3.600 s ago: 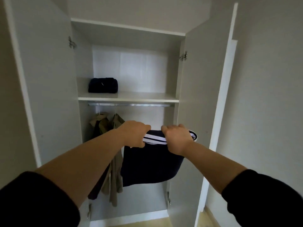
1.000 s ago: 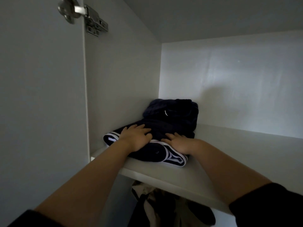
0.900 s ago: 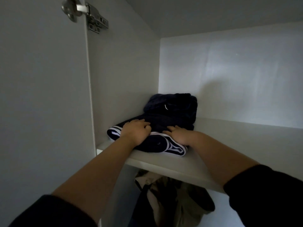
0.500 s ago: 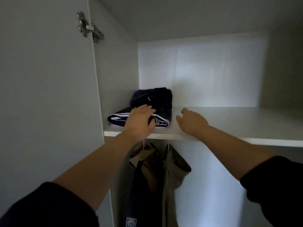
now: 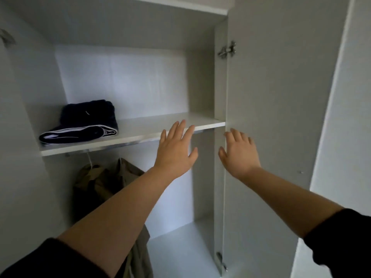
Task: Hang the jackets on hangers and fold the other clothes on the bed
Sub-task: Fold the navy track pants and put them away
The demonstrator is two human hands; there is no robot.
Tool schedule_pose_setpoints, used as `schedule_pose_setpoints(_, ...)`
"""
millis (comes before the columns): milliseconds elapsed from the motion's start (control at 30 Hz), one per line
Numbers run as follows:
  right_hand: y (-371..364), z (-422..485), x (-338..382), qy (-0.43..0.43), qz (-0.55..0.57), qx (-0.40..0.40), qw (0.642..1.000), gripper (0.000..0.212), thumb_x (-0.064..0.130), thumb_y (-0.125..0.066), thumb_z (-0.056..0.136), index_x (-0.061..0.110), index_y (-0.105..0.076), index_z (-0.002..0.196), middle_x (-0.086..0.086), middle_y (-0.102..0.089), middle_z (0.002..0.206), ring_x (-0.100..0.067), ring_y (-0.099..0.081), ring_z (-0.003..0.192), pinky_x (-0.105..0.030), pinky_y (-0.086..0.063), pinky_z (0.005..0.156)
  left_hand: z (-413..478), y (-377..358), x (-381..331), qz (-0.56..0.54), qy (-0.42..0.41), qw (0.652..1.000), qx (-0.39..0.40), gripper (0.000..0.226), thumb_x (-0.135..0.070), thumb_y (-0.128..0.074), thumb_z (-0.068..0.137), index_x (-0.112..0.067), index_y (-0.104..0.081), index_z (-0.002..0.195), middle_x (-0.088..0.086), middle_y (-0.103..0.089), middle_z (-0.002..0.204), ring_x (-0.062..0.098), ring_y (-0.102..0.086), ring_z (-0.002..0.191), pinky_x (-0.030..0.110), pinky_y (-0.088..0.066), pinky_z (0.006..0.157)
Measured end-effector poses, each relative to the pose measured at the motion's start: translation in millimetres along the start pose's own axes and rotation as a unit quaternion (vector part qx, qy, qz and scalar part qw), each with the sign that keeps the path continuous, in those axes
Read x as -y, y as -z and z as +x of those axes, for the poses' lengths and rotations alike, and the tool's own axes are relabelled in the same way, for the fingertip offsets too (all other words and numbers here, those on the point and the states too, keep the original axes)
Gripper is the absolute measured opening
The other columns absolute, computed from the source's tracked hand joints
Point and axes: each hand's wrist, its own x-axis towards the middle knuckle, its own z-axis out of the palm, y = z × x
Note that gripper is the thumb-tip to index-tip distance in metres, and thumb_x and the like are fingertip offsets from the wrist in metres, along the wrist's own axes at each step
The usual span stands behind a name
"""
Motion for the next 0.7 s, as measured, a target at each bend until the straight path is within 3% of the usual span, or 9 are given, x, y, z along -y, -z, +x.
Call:
schedule_pose_setpoints(167, 71.9, -84.0, -93.7, -0.092, -0.038, -0.042, 0.994, 0.055, 0.04, -0.036, 0.098, 0.015, -0.031, 0.146, -0.009, -0.025, 0.156, -0.029, -0.022, 0.143, -0.047, -0.016, 0.118, -12.0, 18.8, -130.2, -0.034, -0.109, 0.993, -0.019, 0.063, -0.041, -0.042, 0.095, -0.023, -0.02, 0.151, 0.002, -0.009, 0.16, 0.02, -0.004, 0.147, 0.045, -0.006, 0.118)
schedule_pose_setpoints(367, 173.9, -216.6, -207.1, -0.201, -0.112, -0.055, 0.972, 0.057, 0.041, -0.032, 0.099, 0.016, -0.022, 0.149, -0.007, -0.011, 0.16, -0.026, -0.008, 0.147, -0.047, -0.005, 0.119, -55.6, 37.0, -304.2, -0.084, -0.218, 0.972, 0.002, 0.064, -0.045, -0.029, 0.099, -0.024, -0.003, 0.153, 0.002, 0.003, 0.161, 0.021, 0.004, 0.148, 0.048, -0.003, 0.117)
schedule_pose_setpoints(700, 390.6, -559.9, -364.6, -0.387, -0.26, -0.011, 0.885, 0.06, 0.042, -0.032, 0.099, 0.015, -0.017, 0.151, -0.008, -0.007, 0.161, -0.025, -0.005, 0.148, -0.049, -0.003, 0.119, -235.1, 119.9, -658.4, -0.225, -0.408, 0.885, 0.028, 0.064, -0.046, -0.027, 0.099, -0.021, -0.003, 0.153, 0.006, 0.001, 0.161, 0.024, 0.003, 0.148, 0.049, -0.006, 0.117)
